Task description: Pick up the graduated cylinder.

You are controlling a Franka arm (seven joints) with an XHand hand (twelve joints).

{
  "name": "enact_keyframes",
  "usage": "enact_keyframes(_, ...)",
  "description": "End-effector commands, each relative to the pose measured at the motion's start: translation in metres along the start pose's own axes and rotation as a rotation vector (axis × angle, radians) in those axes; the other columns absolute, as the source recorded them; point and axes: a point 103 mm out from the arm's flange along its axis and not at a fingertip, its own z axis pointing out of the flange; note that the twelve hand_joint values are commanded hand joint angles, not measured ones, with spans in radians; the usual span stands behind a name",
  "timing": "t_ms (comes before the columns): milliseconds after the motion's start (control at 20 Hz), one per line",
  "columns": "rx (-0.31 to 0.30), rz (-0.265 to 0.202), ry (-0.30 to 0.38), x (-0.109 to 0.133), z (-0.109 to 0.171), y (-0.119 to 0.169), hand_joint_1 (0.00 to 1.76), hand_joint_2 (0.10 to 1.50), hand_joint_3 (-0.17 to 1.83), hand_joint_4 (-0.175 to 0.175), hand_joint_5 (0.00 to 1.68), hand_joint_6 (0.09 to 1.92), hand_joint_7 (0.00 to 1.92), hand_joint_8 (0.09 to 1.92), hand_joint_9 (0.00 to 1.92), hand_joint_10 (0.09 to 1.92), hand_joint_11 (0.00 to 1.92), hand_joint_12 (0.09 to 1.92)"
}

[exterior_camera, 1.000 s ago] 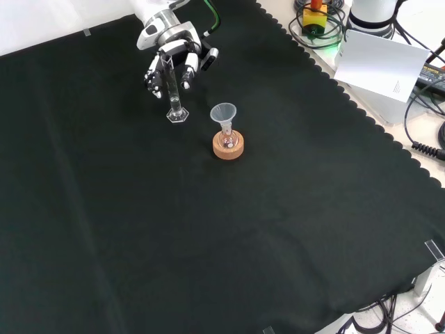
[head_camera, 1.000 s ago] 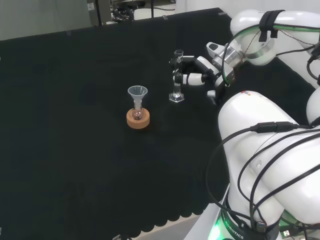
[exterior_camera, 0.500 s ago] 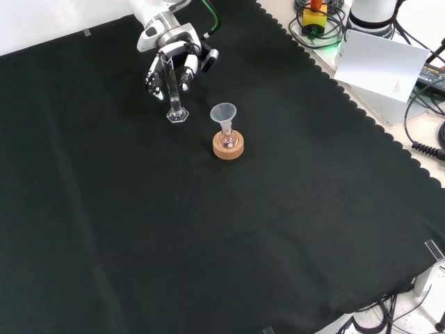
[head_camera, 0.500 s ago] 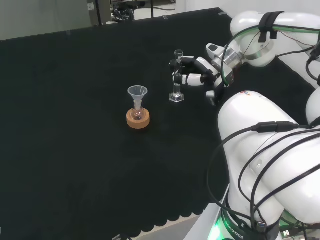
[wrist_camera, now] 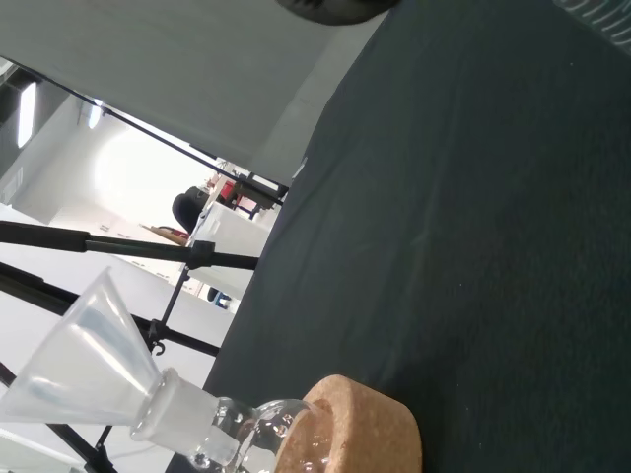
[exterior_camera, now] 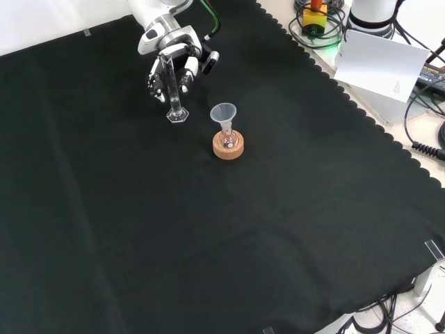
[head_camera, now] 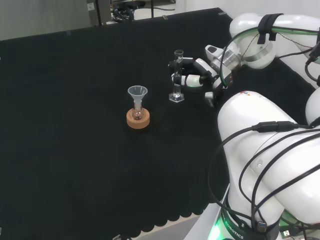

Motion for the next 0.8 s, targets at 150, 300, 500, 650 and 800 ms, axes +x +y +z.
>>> enact_keyframes(150,-0.001,0.004,0.006,-0.0009,0.0005,-0.0007,1.13,1.04,-0.17,-0.041,0.64,0.59,0.65,0.57,0.93,0.38,0.66,1.18)
enact_keyframes(300,-0.006,0.006,0.011,-0.0004,-0.0001,-0.0011,1.13,1.05,-0.17,-0.043,0.64,0.6,0.65,0.57,0.94,0.37,0.68,1.17)
enact_keyframes(500,-0.01,0.003,0.017,-0.0021,-0.0007,-0.002,1.13,1.05,-0.17,-0.047,0.63,0.6,0.64,0.56,0.94,0.36,0.69,1.16)
enact_keyframes(650,-0.01,0.005,0.019,-0.0025,-0.0014,-0.0022,1.13,1.05,-0.17,-0.051,0.61,0.59,0.63,0.56,0.93,0.36,0.69,1.16)
enact_keyframes(800,-0.014,0.004,0.021,-0.0026,-0.0019,-0.0024,1.13,1.04,-0.17,-0.052,0.6,0.59,0.63,0.56,0.92,0.35,0.69,1.16)
